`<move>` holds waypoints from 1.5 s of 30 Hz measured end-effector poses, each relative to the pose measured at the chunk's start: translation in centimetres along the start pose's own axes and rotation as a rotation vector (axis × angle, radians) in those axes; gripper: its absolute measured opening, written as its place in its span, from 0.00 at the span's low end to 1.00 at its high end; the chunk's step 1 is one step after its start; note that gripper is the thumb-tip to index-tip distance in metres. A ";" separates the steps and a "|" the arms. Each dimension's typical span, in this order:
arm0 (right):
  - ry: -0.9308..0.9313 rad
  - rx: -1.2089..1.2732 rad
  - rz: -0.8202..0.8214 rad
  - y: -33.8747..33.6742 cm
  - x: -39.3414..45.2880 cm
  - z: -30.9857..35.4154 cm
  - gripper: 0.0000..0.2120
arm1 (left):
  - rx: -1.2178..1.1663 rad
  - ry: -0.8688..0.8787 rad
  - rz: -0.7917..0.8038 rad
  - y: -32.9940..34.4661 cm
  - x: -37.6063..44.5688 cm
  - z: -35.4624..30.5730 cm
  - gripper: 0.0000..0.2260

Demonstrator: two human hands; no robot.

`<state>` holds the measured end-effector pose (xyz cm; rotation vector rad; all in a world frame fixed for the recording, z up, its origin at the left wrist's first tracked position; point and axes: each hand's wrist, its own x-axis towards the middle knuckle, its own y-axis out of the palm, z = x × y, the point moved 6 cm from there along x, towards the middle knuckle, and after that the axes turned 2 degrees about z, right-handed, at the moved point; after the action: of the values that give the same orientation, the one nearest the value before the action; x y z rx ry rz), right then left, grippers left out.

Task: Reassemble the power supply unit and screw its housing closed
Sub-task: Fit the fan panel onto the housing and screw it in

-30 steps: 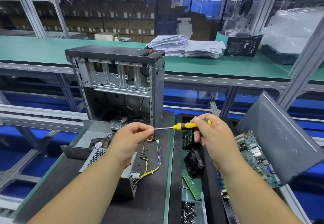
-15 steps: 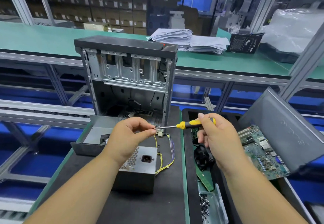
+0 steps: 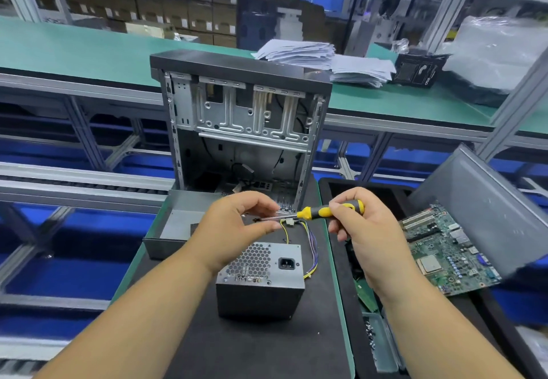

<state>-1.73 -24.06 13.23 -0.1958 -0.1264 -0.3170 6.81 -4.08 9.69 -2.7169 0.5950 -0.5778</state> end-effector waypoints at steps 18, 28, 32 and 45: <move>-0.099 -0.887 0.251 3.7 1.7 1.0 0.04 | 0.504 -0.079 0.291 4.2 -1.6 5.3 0.06; -0.102 -0.963 0.300 4.5 2.1 0.8 0.04 | 0.452 -0.102 0.304 4.3 -2.0 5.5 0.06; -0.113 -1.018 0.425 5.5 2.3 1.7 0.04 | 0.443 -0.117 0.293 4.3 -2.0 5.6 0.03; -0.178 -1.297 0.449 7.4 3.8 3.5 0.10 | 0.369 -0.147 0.247 4.1 -2.1 6.2 0.04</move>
<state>3.94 -17.56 15.97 -1.5161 -0.0320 0.1147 6.46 -5.46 2.15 -2.2752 0.6952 -0.3777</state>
